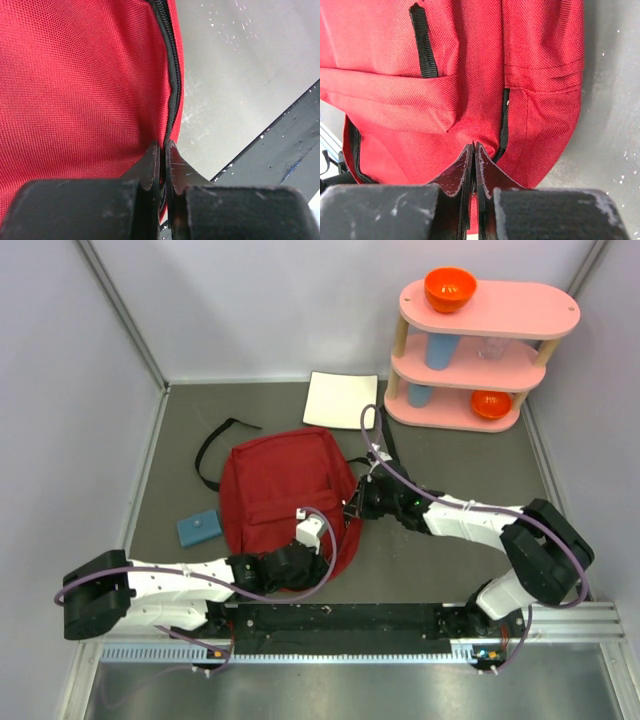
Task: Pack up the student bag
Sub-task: Zip the student bag at the center of the board.
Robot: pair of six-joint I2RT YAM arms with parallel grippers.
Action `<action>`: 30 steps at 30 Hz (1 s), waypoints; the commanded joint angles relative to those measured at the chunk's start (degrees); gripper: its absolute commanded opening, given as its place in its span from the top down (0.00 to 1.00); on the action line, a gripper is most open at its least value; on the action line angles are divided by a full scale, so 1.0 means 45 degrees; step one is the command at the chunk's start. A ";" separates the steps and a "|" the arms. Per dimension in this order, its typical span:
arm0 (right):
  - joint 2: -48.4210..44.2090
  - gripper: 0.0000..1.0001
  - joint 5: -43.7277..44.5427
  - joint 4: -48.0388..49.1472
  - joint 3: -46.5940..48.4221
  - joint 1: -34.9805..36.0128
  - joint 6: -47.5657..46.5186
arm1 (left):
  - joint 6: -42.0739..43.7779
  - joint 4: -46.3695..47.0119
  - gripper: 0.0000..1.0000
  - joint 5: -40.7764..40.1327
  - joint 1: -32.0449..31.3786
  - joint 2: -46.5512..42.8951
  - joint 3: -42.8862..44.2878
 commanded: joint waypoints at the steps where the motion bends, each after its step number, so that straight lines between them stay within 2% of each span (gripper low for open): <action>1: -0.0682 1.00 -0.0015 0.1049 0.0056 -0.0172 0.0120 | -0.0179 -0.0996 0.85 0.0320 -0.0154 0.0060 0.0418; 3: -0.0993 1.00 -0.0112 0.1030 -0.0298 -0.0153 0.0159 | -0.0219 -0.1037 0.79 -0.0169 -0.0154 0.0119 0.0772; 5: -0.1170 1.00 -0.0132 0.0952 -0.0650 -0.0153 0.0218 | -0.0083 -0.0900 0.59 -0.0597 -0.0154 0.0197 0.1318; 8: -0.1425 1.00 -0.0093 0.0932 -0.0963 -0.0133 0.0276 | 0.0209 -0.0745 0.43 -0.0970 -0.0153 0.0606 0.2119; 11: -0.1581 1.00 0.0102 0.0777 -0.1042 -0.0153 0.0277 | 0.0386 -0.0569 0.39 -0.1440 -0.0115 0.1483 0.2745; 18: -0.1835 1.00 0.0434 0.0387 -0.0867 -0.0134 0.0121 | 0.0465 0.0406 0.38 -0.1382 -0.0095 0.3164 0.3371; 20: -0.1835 1.00 0.0493 0.0327 -0.0827 -0.0134 0.0082 | 0.0348 0.0682 0.40 -0.1965 -0.0114 0.3709 0.3215; 23: -0.1855 1.00 0.0493 0.0210 -0.0788 -0.0134 0.0003 | 0.0036 0.0351 0.56 -0.2961 -0.0095 0.4219 0.3409; 24: -0.1932 1.00 0.0532 0.0190 -0.0827 -0.0133 0.0003 | -0.0120 0.0195 0.66 -0.3176 -0.0076 0.4259 0.3429; 25: -0.1933 1.00 0.0552 0.0190 -0.0827 -0.0133 0.0003 | -0.0179 0.0097 0.85 -0.3295 -0.0056 0.4279 0.3468; 26: -0.1952 1.00 0.0571 0.0190 -0.0827 -0.0153 0.0003 | -0.0238 0.0057 0.97 -0.3354 -0.0075 0.4202 0.3468; 27: -0.1914 1.00 0.0571 0.0171 -0.0730 -0.0134 -0.0016 | -0.0297 0.0057 1.00 -0.3258 -0.0056 0.4105 0.3410; 30: -0.1583 1.00 0.0416 0.0345 -0.0516 -0.0153 -0.0016 | -0.0336 0.0388 1.00 -0.2555 -0.0075 0.3656 0.2982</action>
